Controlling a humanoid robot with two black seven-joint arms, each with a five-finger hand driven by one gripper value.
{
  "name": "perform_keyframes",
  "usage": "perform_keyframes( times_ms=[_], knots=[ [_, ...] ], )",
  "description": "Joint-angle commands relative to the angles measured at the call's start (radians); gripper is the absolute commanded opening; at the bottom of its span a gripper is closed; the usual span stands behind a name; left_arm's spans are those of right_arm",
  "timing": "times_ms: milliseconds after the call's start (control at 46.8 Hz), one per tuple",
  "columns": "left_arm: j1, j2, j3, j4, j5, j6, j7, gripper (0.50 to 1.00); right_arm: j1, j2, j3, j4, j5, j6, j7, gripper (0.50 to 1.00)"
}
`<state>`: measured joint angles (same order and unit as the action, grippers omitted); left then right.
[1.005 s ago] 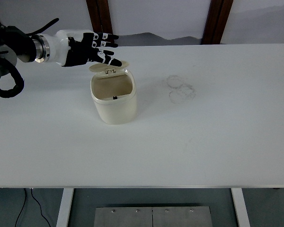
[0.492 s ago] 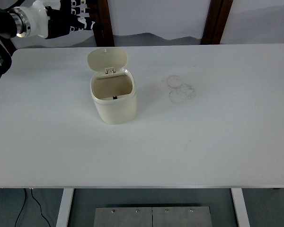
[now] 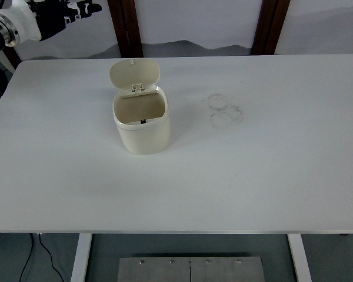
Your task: Open trash can
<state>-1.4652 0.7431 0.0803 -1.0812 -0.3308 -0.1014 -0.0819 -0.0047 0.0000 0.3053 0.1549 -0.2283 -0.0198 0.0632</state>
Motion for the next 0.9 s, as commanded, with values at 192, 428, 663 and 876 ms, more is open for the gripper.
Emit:
perform_keyframes(
  times_ms=[192,428,663,876],
  knots=[
    [0.180,0.001,-0.275,0.089,-0.002,-0.077,-0.004,1.000,0.000,0.000,0.000,0.000,0.000,0.000,0.000,0.995],
    [0.308,-0.010,-0.428,0.159,-0.004,-0.127,-0.004,1.000,0.000,0.000,0.000,0.000,0.000,0.000,0.000,0.995],
    [0.404,-0.036,-0.505,0.199,-0.011,-0.127,-0.007,1.000,0.000,0.000,0.000,0.000,0.000,0.000,0.000,0.995],
    [0.465,-0.053,-0.553,0.242,-0.013,-0.129,-0.068,1.000,0.000,0.000,0.000,0.000,0.001,0.000,0.000,0.995]
  ],
)
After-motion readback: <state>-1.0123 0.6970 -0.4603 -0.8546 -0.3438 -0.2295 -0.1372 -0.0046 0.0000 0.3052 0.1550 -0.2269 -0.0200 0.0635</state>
